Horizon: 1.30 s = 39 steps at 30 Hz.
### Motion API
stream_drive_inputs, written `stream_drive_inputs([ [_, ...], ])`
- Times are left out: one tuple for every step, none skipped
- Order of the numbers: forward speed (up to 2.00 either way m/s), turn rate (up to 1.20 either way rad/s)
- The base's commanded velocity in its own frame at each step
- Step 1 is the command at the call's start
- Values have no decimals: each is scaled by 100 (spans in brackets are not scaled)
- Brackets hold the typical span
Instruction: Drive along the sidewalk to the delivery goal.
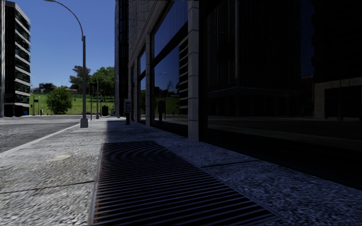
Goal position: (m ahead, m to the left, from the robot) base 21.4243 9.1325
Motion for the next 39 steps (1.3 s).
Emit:
stream_drive_inputs([
  [200,56],
  [200,56],
  [200,56],
  [200,56],
  [200,56],
  [200,56],
  [200,56],
  [200,56],
  [200,56],
  [200,56],
  [200,56],
  [200,56],
  [200,56],
  [200,56],
  [200,56],
  [200,56],
  [200,56],
  [200,56],
  [200,56],
  [200,56],
  [200,56],
  [200,56],
  [200,56],
  [200,56],
  [200,56],
  [200,56],
  [200,54],
  [200,0],
  [200,0],
  [200,0],
  [200,0],
  [200,0],
  [200,0],
  [200,0],
  [200,0],
  [200,0],
  [200,0],
  [200,0],
  [200,0],
])
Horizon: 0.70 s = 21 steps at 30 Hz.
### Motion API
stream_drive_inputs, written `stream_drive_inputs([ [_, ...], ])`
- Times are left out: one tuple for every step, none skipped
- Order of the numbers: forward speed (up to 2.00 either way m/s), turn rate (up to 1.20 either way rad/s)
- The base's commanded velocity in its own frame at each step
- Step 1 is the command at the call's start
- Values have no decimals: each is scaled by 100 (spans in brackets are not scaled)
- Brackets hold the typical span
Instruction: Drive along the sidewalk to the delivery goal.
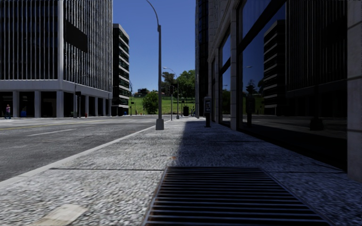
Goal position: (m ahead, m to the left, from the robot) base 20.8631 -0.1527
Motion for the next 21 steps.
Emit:
stream_drive_inputs([
  [200,0],
  [200,0],
  [200,0],
  [200,0],
  [200,0],
  [200,0],
  [200,0],
  [200,0],
  [200,0],
  [200,0],
  [200,0],
  [200,0],
  [200,0],
  [200,0],
  [200,0],
  [200,0],
  [200,0],
  [200,0],
  [200,0],
  [200,0],
  [200,0],
])
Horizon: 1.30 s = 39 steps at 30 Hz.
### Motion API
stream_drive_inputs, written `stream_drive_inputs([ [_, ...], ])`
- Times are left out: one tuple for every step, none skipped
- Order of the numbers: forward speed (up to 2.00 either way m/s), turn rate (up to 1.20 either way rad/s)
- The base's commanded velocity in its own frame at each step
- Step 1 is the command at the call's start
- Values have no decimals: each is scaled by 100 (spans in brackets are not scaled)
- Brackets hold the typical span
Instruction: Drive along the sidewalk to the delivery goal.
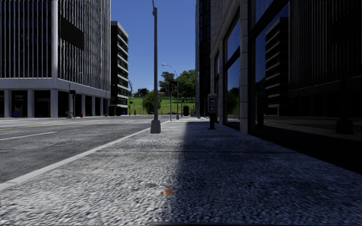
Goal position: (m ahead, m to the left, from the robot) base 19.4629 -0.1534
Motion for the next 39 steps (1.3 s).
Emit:
stream_drive_inputs([
  [200,0],
  [200,0],
  [200,0],
  [200,0],
  [200,0],
  [200,0],
  [200,0],
  [200,0],
  [200,0],
  [200,0],
  [200,0],
  [200,0],
  [200,0],
  [200,0],
  [200,0],
  [200,0],
  [200,0],
  [200,0],
  [200,0],
  [200,0],
  [200,0],
  [200,0],
  [200,0],
  [200,0],
  [200,0],
  [200,0],
  [200,0],
  [200,-6],
  [200,-8],
  [200,0],
  [200,0],
  [200,0],
  [200,0],
  [200,0],
  [200,0],
  [200,0],
  [200,0],
  [200,0],
  [200,0],
])
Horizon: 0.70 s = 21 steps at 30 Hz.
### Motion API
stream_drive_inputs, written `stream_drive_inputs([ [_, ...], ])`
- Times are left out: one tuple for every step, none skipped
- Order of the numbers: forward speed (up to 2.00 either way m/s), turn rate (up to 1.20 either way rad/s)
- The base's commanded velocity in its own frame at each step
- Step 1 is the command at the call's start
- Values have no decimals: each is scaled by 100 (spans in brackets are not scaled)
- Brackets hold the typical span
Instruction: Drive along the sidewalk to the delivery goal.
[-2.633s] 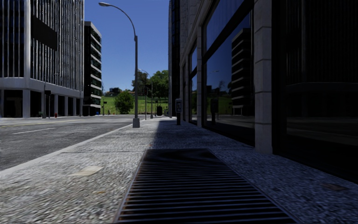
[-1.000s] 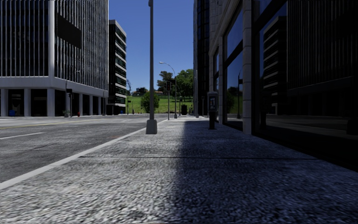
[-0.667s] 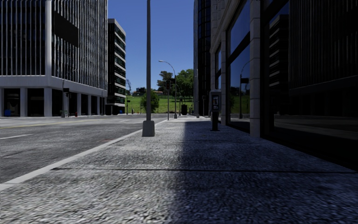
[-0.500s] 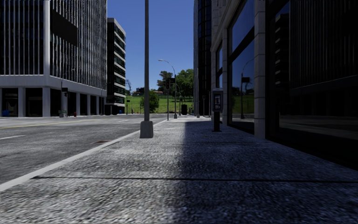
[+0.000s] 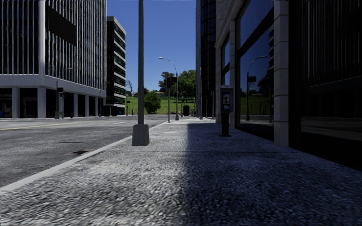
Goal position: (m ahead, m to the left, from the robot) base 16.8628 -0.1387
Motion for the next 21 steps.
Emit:
stream_drive_inputs([
  [200,0],
  [200,0],
  [200,0],
  [200,0],
  [200,0],
  [200,0],
  [200,0],
  [200,0],
  [200,0],
  [200,0],
  [200,0],
  [200,0],
  [200,0],
  [200,0],
  [200,0],
  [200,0],
  [200,0],
  [200,0],
  [200,0],
  [200,0],
  [200,0],
])
